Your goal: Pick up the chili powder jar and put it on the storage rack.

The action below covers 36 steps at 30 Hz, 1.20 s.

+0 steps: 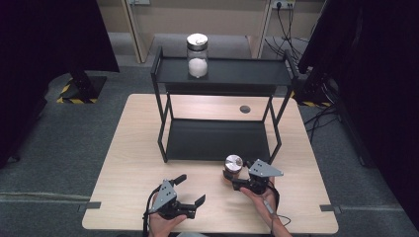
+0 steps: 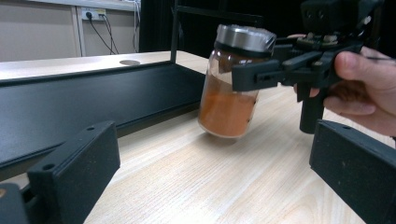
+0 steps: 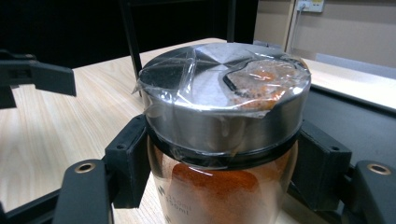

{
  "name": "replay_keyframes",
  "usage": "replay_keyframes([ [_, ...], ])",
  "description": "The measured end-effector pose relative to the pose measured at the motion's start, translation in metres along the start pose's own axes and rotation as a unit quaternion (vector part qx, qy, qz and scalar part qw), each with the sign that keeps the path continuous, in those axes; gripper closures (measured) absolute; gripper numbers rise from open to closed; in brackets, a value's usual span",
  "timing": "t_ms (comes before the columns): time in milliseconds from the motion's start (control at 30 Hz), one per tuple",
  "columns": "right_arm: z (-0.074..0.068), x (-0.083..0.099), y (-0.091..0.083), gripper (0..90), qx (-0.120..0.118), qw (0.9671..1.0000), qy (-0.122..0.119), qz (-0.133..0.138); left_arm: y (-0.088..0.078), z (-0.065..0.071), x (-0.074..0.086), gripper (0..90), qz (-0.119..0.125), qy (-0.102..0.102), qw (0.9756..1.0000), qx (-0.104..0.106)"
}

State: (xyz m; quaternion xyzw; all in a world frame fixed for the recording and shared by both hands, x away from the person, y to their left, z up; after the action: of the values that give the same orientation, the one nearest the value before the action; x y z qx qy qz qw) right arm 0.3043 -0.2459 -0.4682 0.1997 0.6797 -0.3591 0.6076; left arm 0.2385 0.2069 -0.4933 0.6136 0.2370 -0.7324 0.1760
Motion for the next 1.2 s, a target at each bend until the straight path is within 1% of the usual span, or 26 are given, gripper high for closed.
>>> replay_keyframes([
  [333,0.004,-0.015,-0.01,30.7,0.0,1.0,-0.003,0.004,0.001,0.0,0.0,1.2,-0.003,0.001,1.0,0.0],
  [467,0.005,-0.022,-0.015,30.8,-0.002,0.9999,-0.008,0.009,0.001,0.0,0.0,1.2,-0.003,0.001,1.0,0.0],
  [800,0.0,-0.043,-0.022,30.8,-0.015,0.9994,-0.023,0.022,0.001,0.0,0.0,0.6,-0.002,0.0,1.0,-0.001],
  [1033,-0.003,-0.058,-0.021,30.8,-0.025,0.9988,-0.027,0.034,0.001,-0.001,0.001,0.2,0.001,-0.004,1.0,0.0],
  [1200,-0.005,-0.073,-0.022,30.9,-0.029,0.9983,-0.033,0.038,0.001,-0.001,0.001,0.0,0.0,-0.004,1.0,0.001],
])
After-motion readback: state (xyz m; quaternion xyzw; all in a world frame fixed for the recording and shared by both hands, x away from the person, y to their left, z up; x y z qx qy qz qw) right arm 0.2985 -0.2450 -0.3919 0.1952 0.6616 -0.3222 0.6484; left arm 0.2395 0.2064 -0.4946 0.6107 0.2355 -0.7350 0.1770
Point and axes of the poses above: each handheld gripper's, and its own axes: y roughly forward along the jaws, x roughly out of its underside, z roughly to its right, the point moved 4 cm from there along y, roughly forward along the jaws, and after that the axes turned 7 degrees about x, right-handed, at the moved point
